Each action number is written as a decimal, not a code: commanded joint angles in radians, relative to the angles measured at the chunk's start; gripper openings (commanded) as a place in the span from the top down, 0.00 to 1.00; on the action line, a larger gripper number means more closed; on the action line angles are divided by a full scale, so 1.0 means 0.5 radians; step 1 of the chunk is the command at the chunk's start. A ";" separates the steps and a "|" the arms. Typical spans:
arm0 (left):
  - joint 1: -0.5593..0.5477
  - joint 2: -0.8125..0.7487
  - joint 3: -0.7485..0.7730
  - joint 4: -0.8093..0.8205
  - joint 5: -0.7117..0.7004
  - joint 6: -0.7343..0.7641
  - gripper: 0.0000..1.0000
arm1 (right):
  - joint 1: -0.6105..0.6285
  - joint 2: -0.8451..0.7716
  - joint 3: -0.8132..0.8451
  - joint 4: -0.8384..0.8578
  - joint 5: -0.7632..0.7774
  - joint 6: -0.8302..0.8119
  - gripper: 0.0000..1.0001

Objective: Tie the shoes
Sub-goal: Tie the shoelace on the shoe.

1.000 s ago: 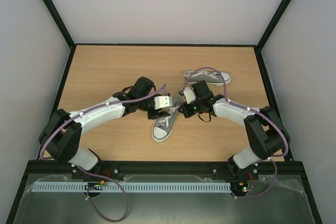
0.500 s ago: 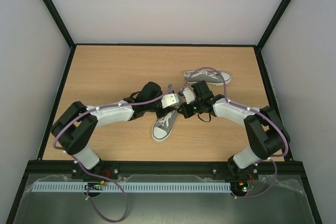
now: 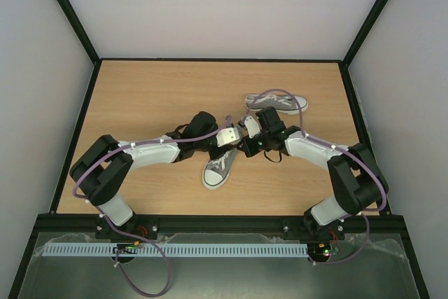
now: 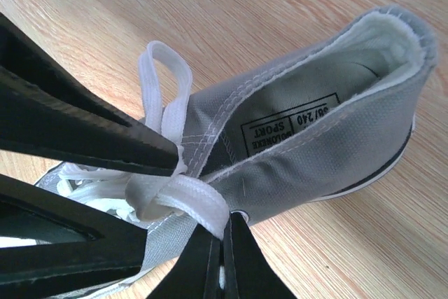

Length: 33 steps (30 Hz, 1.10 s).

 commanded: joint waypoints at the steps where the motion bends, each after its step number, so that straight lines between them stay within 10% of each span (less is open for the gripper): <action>1: -0.006 0.031 -0.035 -0.049 0.047 0.021 0.70 | -0.006 -0.085 0.064 -0.112 0.017 -0.008 0.99; 33: 0.061 -0.029 -0.147 -0.029 0.106 -0.014 0.98 | -0.063 -0.313 0.046 -0.290 0.151 -0.079 0.99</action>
